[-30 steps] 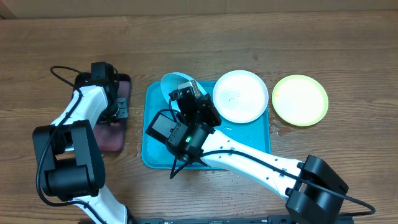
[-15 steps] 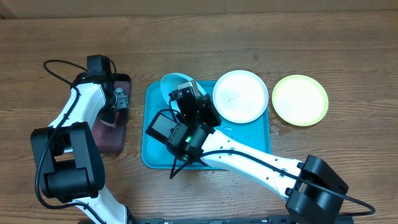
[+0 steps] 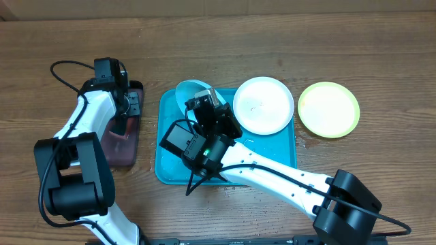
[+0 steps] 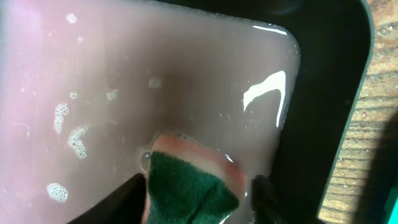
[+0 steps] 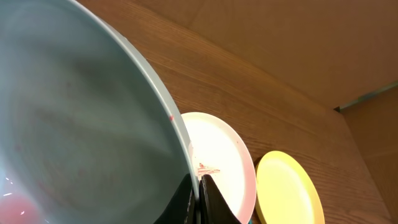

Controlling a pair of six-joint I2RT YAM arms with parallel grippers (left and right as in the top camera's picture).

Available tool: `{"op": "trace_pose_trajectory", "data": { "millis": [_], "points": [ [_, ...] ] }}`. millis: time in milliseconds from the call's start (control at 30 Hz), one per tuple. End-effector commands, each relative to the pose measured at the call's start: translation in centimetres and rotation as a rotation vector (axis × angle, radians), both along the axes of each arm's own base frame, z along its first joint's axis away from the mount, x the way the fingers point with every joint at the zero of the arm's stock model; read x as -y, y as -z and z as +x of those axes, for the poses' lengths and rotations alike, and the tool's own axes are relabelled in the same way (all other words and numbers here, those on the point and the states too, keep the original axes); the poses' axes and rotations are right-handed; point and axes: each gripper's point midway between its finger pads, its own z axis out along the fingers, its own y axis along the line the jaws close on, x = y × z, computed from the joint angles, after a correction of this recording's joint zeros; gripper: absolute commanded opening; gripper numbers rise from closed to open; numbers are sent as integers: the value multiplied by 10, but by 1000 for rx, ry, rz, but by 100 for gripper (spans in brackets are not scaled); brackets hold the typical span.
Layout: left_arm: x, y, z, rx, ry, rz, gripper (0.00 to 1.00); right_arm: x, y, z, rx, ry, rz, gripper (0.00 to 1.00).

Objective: Clean dirty plates on tray and stack at the side

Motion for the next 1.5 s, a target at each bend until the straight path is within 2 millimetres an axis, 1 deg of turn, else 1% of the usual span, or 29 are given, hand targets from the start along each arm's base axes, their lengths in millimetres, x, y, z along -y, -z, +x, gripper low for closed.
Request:
{"op": "trace_pose_trajectory", "data": {
  "millis": [0,33,133,300,367,400,433,467,533,667,767,800,867,900,933,1000,1100,1200,1333,1467],
  "points": [
    [0,-2,7,12,13,-8,49,-2,-15,2,35,5,37,4],
    [0,-1,6,9,13,-8,50,-2,-15,2,35,5,37,4],
    [-2,1,1,-12,7,5,61,-2,-15,2,35,5,37,4],
    [-6,10,-3,-43,0,23,61,-2,-15,2,35,5,37,4],
    [-6,16,-4,-58,0,21,54,-2,-15,2,35,5,37,4],
    [-6,18,-5,-64,0,21,49,-2,-15,2,35,5,37,4],
    [-7,23,-6,-77,-3,27,13,-2,-15,2,35,5,37,4],
    [-9,22,-6,-76,-6,33,4,-2,-15,2,35,5,37,4],
    [-15,19,-4,-64,-36,53,4,-2,-15,2,34,5,36,4],
    [-27,4,1,-19,-110,58,4,-2,-15,2,35,5,36,4],
    [-31,-7,3,17,-136,35,4,-2,-15,2,35,5,36,4],
    [-30,-12,4,28,-135,23,11,-2,-15,2,35,5,36,4],
    [-27,-19,5,45,-130,3,60,-2,-15,2,35,5,36,4],
    [-25,-23,6,56,-125,-10,68,-2,-15,2,35,5,36,4],
    [-23,-26,6,63,-120,-22,72,-2,-15,2,35,5,36,4],
    [-17,-32,6,76,-109,-44,74,-2,-16,2,36,5,38,4],
    [-10,-37,3,73,-95,-71,74,-2,-18,1,41,8,48,4],
    [-2,-35,-4,41,-82,-99,73,-1,-24,2,57,12,61,4],
    [3,-31,-16,-10,-81,-118,73,6,-40,2,110,31,58,4],
    [12,-30,-19,-25,-66,-169,73,7,-43,2,117,34,54,4]
  ]
}}
